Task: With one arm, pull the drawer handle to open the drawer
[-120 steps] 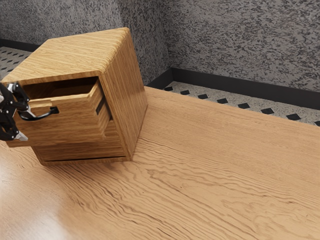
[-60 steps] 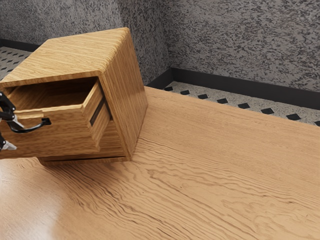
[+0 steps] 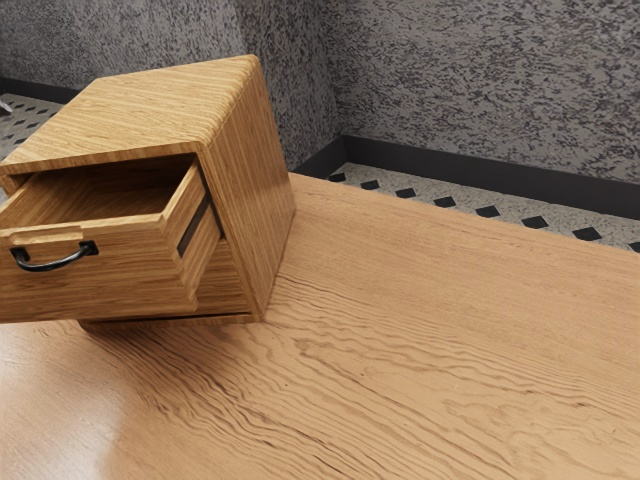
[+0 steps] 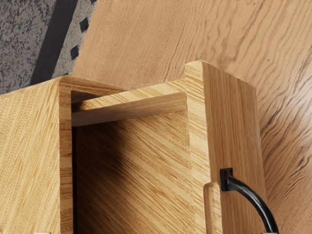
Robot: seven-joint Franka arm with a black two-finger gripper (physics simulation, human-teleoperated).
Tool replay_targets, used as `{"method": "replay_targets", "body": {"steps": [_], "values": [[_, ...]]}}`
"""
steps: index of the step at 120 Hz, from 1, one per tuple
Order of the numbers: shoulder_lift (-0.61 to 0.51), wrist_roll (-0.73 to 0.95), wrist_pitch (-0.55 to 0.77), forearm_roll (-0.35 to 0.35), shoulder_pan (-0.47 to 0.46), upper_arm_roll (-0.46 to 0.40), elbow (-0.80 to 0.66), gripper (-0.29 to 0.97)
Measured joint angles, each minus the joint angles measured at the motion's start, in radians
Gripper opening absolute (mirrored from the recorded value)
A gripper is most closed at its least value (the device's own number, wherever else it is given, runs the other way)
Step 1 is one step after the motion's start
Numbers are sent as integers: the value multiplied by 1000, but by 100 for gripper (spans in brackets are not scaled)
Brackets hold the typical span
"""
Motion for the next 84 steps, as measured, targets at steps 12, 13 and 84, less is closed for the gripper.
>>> {"method": "replay_targets", "body": {"steps": [12, 13, 84], "values": [[183, -54, -117, -5, -38, -3, 222, 61], [199, -60, -128, -5, -42, -3, 240, 61], [22, -219, -137, -3, -75, 94, -84, 68]]}}
